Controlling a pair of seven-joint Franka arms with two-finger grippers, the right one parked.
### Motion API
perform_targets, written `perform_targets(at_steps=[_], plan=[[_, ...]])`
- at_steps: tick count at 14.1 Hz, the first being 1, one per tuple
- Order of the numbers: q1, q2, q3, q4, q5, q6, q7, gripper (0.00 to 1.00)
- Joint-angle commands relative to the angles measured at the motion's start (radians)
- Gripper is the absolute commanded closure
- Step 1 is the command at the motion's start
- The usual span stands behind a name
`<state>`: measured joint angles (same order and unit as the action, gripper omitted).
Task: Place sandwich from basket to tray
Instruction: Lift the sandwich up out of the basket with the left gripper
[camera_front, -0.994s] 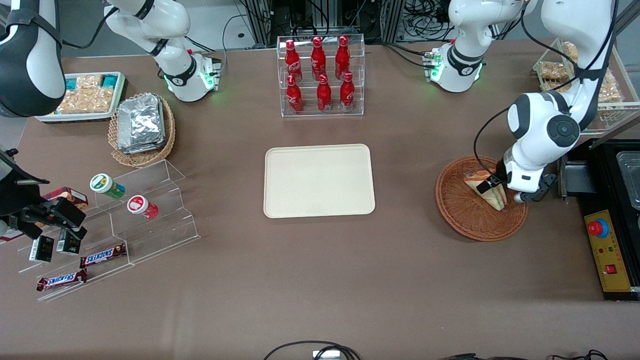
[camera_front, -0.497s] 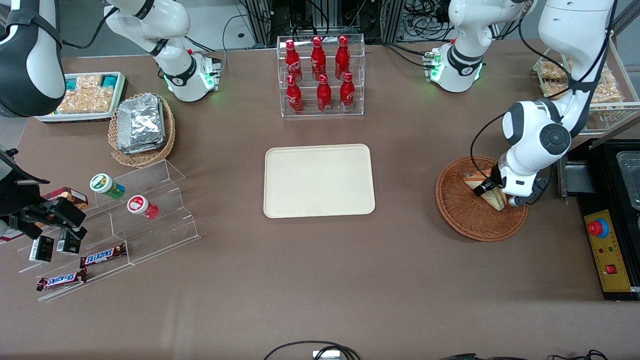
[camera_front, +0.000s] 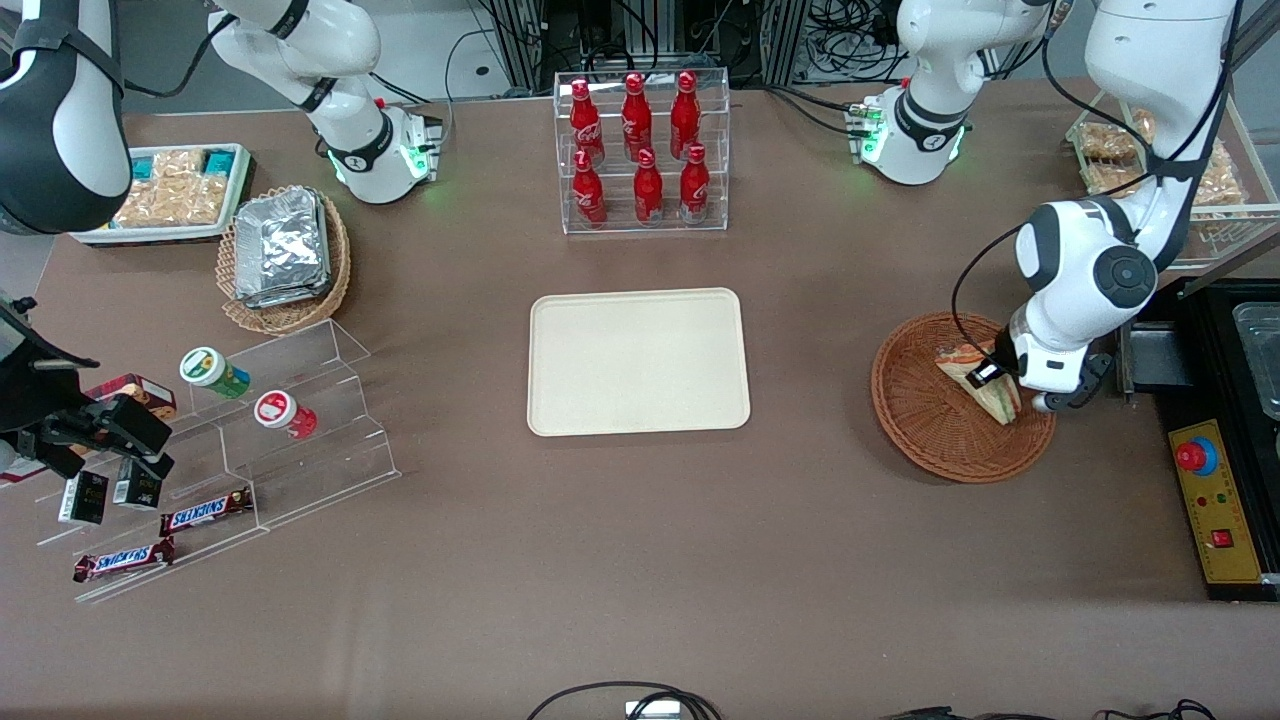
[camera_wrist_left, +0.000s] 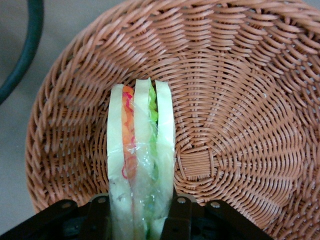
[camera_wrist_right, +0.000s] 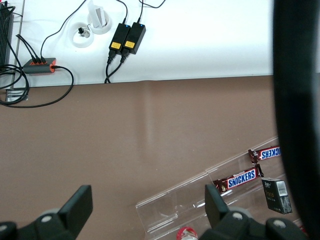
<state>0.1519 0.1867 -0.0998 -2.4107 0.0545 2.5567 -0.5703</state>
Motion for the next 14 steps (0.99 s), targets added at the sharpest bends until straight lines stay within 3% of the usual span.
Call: perform_targets(at_steps=[1,4,9,14], plan=[[0.003,-0.125,0.002,0.010,0.016,-0.137,0.061,1.00],[0.000,-0.193,-0.003,0.086,0.015,-0.303,0.136,1.00],[-0.012,-0.197,-0.060,0.413,-0.002,-0.728,0.334,1.00],[-0.014,-0.202,-0.202,0.499,-0.012,-0.773,0.354,1.00]])
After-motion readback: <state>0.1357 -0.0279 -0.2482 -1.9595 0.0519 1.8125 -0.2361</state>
